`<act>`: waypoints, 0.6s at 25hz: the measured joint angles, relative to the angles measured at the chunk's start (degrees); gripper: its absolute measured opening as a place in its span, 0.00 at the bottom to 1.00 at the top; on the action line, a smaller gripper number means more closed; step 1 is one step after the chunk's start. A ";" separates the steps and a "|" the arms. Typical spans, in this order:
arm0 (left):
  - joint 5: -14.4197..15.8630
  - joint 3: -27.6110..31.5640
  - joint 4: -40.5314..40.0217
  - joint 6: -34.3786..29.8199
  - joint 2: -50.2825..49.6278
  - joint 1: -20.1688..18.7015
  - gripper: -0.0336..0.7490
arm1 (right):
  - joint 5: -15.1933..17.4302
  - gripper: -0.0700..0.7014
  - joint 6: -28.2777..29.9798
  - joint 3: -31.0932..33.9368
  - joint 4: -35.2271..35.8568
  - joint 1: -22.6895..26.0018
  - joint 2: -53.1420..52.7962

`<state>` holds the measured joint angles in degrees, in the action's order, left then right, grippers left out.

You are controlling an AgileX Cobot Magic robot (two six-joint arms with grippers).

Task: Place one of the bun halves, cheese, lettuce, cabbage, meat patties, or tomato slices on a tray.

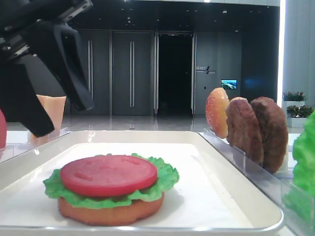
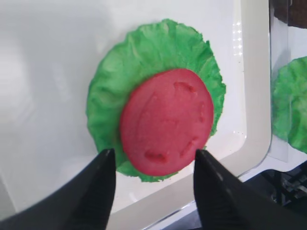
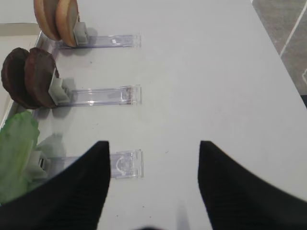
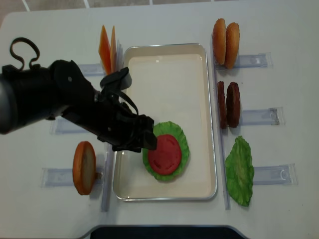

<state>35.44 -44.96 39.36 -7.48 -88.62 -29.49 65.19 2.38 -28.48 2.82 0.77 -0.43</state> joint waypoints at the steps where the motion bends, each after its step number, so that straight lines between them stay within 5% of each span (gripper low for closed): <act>1: 0.35 -0.48 -2.32 1.87 0.52 0.00 0.55 | 0.00 0.63 0.00 0.00 0.00 0.00 0.00; 15: 12.36 -8.38 -27.98 17.78 5.48 2.72 0.55 | 0.00 0.63 0.00 0.00 0.00 0.00 0.00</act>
<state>47.80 -53.35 11.38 10.30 -83.14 -26.77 65.19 2.38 -28.48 2.82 0.77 -0.43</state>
